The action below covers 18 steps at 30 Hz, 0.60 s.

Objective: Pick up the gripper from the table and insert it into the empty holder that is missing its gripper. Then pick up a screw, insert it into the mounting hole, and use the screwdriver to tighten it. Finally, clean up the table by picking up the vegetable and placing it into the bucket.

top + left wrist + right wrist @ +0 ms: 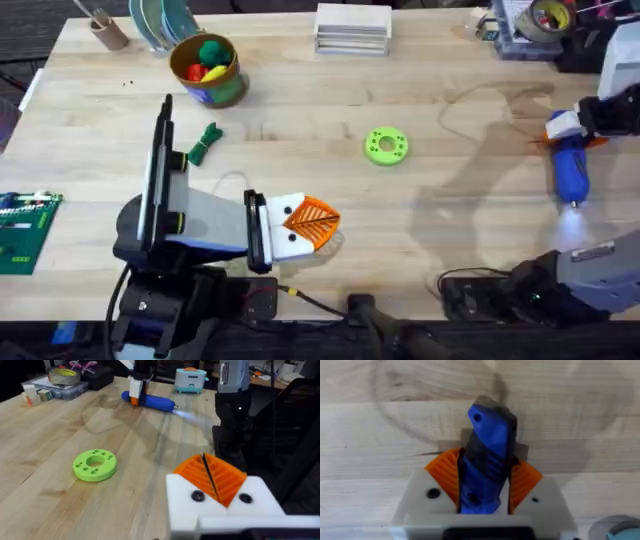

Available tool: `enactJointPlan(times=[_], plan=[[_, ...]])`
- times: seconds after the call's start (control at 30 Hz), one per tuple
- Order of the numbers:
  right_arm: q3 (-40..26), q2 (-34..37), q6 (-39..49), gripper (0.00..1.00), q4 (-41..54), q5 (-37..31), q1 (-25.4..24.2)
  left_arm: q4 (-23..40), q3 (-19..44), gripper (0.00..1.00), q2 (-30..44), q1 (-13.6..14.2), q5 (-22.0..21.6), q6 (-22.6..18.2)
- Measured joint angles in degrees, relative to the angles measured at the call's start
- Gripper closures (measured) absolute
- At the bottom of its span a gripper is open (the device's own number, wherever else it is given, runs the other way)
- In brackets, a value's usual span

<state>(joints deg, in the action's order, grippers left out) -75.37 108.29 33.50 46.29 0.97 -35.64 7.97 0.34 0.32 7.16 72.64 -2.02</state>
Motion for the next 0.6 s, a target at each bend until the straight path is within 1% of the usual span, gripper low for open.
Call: enactJointPlan(times=[0.1,0.17,0.23,0.27,0.6], plan=[[0.0,0.0,0.1,0.697,-0.1,0.5,0.0,0.0,0.0,0.996,0.0,0.0,0.0,0.0],[0.0,0.0,0.2,0.85,-0.2,1.1,0.0,0.0,0.0,0.996,0.0,0.0,0.0,0.0],[0.0,0.2,0.3,0.968,-0.4,1.5,0.0,0.0,0.0,0.996,0.0,0.0,0.0,0.0],[0.0,0.2,0.2,0.981,-0.6,1.6,0.0,0.0,0.0,0.996,0.0,0.0,0.0,0.0],[0.0,0.2,0.2,0.971,-0.3,1.7,0.0,0.0,0.0,0.996,0.0,0.0,0.0,0.0]])
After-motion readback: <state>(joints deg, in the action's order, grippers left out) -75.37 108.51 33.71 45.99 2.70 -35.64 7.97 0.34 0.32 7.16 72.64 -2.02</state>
